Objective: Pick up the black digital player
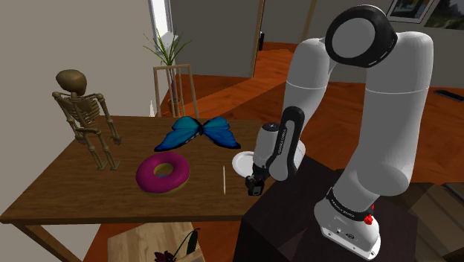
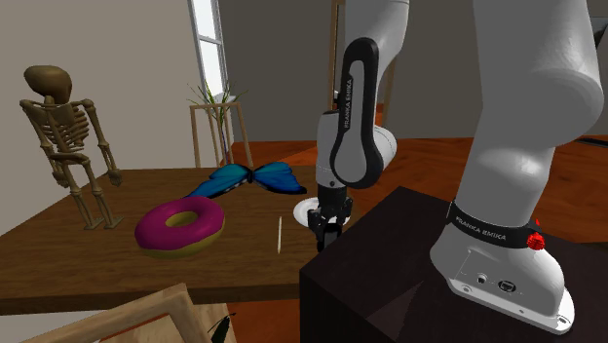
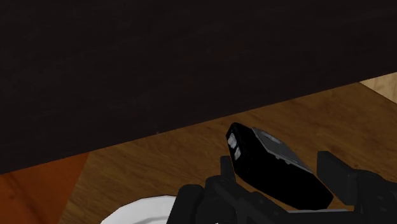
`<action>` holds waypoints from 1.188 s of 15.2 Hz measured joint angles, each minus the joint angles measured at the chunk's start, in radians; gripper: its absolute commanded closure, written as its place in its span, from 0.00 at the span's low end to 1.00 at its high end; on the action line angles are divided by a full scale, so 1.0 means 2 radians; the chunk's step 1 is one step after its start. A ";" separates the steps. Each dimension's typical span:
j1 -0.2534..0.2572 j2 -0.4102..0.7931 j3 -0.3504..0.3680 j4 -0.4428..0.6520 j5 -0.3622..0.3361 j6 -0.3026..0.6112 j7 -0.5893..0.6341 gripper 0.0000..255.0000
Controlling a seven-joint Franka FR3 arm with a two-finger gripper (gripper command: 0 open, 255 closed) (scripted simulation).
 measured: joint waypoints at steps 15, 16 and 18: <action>-0.055 -0.148 0.068 -0.034 0.038 -0.115 -0.024 1.00; -0.057 -0.160 0.071 -0.036 0.046 -0.125 -0.031 1.00; -0.057 -0.180 0.075 -0.039 0.059 -0.142 -0.039 1.00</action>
